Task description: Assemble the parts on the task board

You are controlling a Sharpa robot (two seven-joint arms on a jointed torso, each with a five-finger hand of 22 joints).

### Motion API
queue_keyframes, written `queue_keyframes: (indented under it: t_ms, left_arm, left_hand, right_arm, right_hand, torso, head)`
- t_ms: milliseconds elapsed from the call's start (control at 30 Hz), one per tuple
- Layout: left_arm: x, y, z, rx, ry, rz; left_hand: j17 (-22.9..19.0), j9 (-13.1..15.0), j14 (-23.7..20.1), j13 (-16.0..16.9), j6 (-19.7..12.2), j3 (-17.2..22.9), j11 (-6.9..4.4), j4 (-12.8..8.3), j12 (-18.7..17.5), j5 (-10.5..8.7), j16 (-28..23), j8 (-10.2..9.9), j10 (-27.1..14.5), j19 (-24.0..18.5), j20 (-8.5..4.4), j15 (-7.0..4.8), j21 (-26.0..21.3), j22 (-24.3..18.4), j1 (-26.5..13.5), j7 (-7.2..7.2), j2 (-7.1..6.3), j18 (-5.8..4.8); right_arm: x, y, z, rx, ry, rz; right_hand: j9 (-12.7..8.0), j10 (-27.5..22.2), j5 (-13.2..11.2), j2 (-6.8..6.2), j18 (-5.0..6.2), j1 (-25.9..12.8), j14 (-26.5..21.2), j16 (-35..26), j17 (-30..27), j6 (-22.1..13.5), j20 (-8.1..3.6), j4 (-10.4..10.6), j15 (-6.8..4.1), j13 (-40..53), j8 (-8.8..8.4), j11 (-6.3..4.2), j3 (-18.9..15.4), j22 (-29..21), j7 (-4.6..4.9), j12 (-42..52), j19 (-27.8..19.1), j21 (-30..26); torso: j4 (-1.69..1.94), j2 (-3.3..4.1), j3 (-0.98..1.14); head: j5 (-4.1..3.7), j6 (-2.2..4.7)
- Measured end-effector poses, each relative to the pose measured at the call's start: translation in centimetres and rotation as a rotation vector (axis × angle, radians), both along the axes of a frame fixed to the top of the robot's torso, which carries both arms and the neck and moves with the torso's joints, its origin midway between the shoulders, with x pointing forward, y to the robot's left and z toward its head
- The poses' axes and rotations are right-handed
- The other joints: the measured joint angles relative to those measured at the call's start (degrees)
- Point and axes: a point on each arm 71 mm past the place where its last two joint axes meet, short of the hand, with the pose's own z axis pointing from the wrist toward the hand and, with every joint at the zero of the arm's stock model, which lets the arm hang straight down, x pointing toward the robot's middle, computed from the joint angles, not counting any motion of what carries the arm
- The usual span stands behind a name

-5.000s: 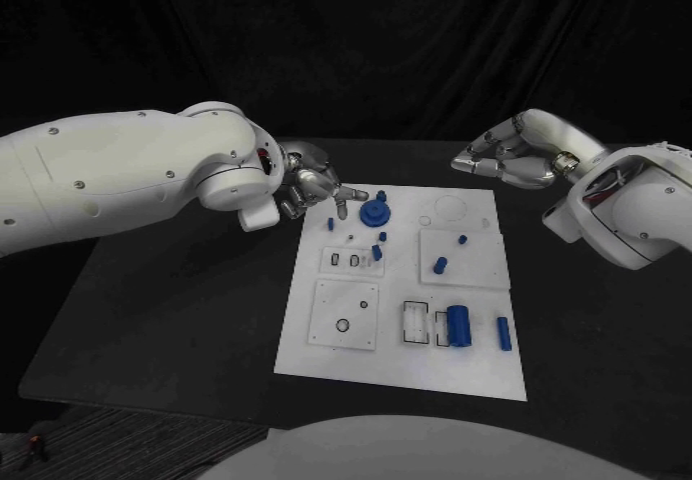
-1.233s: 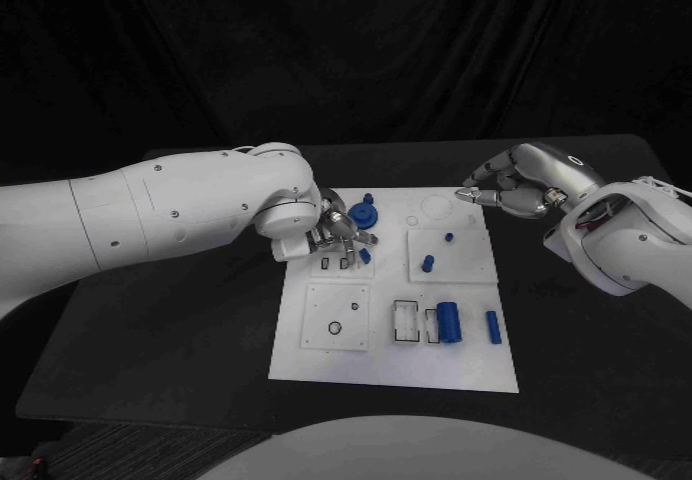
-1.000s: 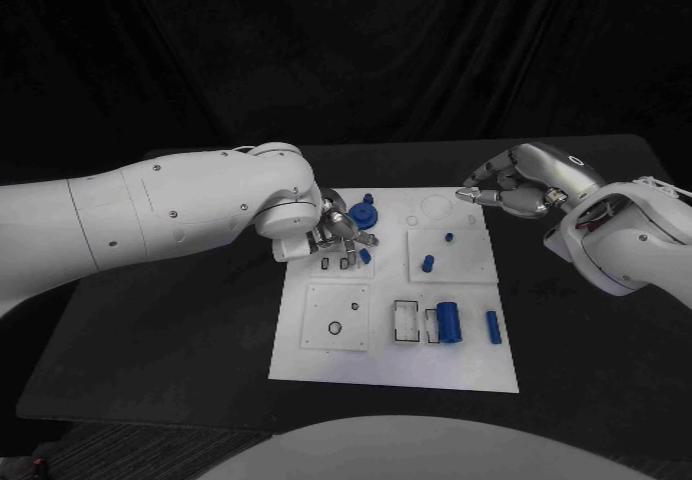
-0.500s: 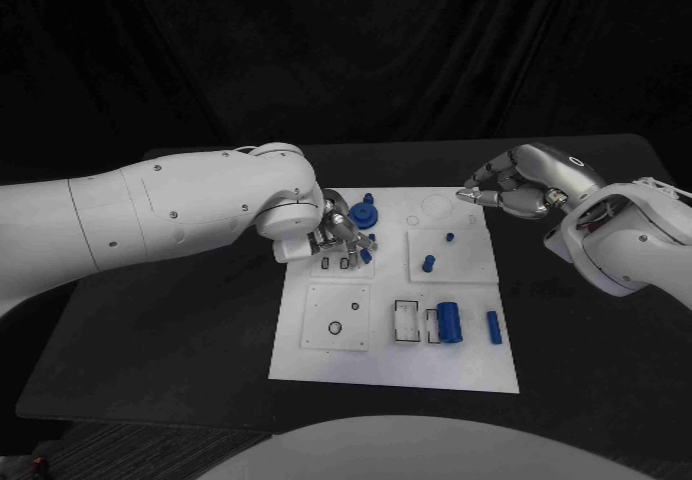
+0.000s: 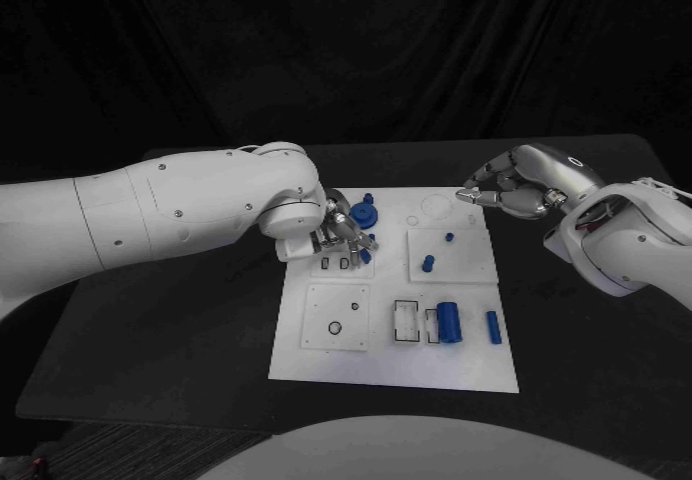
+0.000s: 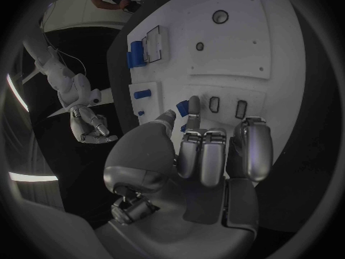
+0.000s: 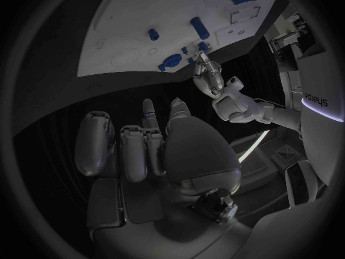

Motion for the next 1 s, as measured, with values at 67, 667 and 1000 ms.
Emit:
queue_keyframes:
  t_ms: [67, 667, 1000]
  left_arm:
    - [0.04, -0.01, 0.0, 0.0, 0.0, 0.001]
    - [0.24, -0.49, -0.01, 0.003, -0.001, -0.005]
    - [0.39, -0.67, -0.03, 0.007, 0.002, -0.01]
  left_hand:
    - [0.0, 0.0, 0.0, 0.0, 0.0, 0.23, 0.0, -0.23, 0.0, 0.26, 0.0, 0.0, 0.0, -0.12, -0.12, 0.0, 0.0, 0.0, 0.27, 0.0, 0.27, 0.0]
    - [0.0, 0.66, -0.01, 0.0, -0.21, 2.05, 0.01, -2.04, 0.0, 2.43, 0.0, -0.45, 0.0, -0.21, -0.21, 0.0, -0.21, 0.0, 1.62, -0.21, -0.03, 0.0]
    - [0.0, 0.86, -0.21, 0.0, -0.21, 2.94, 0.01, -2.93, 0.0, 2.7, 0.0, -0.45, 0.0, -0.21, -0.2, -0.2, -0.21, 0.0, 2.2, -0.21, 0.11, 0.0]
  right_arm:
    - [0.0, -0.01, -0.01, 0.0, 0.0, 0.0]
    - [-0.02, -0.03, -0.2, -0.001, 0.004, -0.001]
    - [-0.03, 0.0, -0.28, -0.001, 0.006, -0.001]
  right_hand:
    - [0.06, 0.0, 0.0, 0.0, 0.0, 0.0, 0.0, 0.0, 0.0, 0.0, 0.0, 0.0, 0.0, 0.0, 0.0, 0.0, 0.0, 0.0, 0.0, 0.02, 0.0, 0.0]
    - [0.05, -0.01, 0.0, -0.02, 0.01, 0.0, 0.04, 0.0, 0.0, 0.0, 0.0, 0.0, 0.05, 0.0, 0.0, 0.01, 0.0, -0.01, 0.0, 0.15, 0.0, 0.0]
    - [0.04, -0.01, 0.0, 0.2, 0.0, -0.23, 0.04, 0.0, 0.0, 0.2, 0.0, 0.0, 0.06, 0.0, 0.0, 0.01, 0.0, -0.02, -0.2, 0.14, 0.0, 0.0]
  torso:
    - [0.0, -0.02, 0.0]
    - [-0.02, -0.03, 0.03]
    - [-0.01, -0.02, 0.03]
  head:
    - [-0.03, 0.0]
    - [-0.19, 0.0]
    - [-0.35, 0.0]
